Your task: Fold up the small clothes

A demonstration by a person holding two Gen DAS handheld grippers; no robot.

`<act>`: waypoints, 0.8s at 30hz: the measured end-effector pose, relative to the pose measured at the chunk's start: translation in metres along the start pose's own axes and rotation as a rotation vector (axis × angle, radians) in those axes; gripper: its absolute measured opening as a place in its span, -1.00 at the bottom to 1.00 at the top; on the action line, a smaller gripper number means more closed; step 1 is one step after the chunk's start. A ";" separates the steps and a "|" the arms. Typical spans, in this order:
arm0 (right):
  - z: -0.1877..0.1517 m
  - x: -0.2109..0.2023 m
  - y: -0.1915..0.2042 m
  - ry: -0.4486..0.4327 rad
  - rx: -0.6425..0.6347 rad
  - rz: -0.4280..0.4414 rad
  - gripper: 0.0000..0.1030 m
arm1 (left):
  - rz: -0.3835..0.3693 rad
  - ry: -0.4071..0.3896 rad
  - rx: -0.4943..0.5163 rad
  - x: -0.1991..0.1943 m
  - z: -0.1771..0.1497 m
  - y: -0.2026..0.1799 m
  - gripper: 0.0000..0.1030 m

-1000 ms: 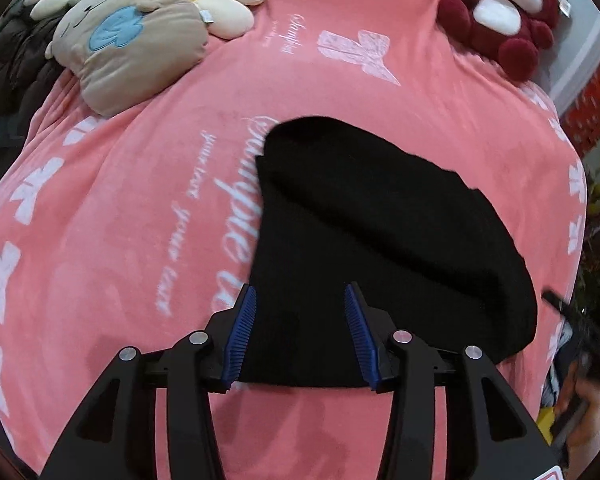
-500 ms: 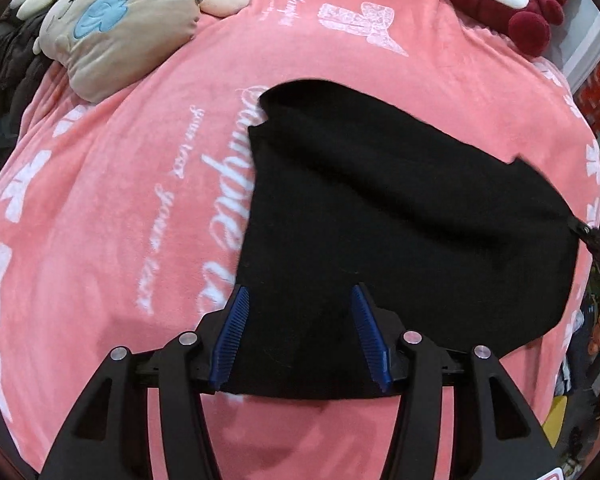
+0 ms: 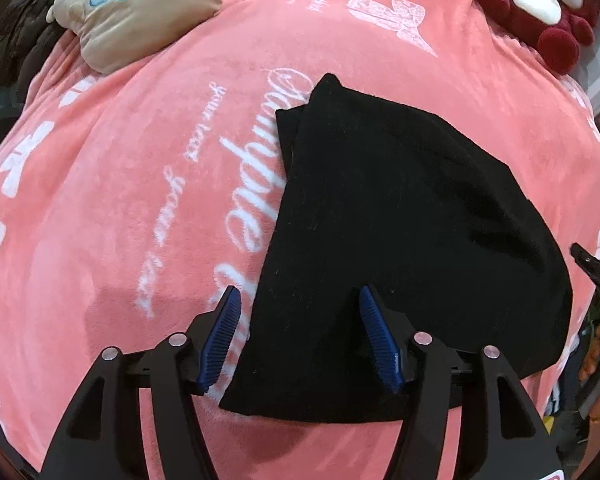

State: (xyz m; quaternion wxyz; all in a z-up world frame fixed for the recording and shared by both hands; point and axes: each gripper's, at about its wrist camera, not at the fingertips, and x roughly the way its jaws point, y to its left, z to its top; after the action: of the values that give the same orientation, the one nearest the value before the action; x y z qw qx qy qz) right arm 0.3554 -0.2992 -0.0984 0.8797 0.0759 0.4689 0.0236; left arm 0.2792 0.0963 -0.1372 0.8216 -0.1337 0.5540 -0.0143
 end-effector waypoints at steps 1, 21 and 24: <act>0.005 0.011 -0.004 0.006 -0.005 0.001 0.00 | -0.019 0.005 0.005 0.001 0.001 -0.002 0.15; 0.047 0.033 0.006 -0.039 -0.123 0.015 0.18 | 0.028 -0.018 0.061 0.017 -0.006 -0.014 0.31; 0.043 0.062 0.028 0.063 -0.193 0.044 0.24 | 0.032 -0.027 0.059 0.017 -0.007 -0.014 0.33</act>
State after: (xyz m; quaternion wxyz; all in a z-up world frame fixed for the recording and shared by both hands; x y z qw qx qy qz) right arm 0.4268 -0.2693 -0.1212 0.8669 0.0005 0.4902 0.0903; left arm 0.2810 0.0785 -0.1513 0.8327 -0.1005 0.5443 -0.0156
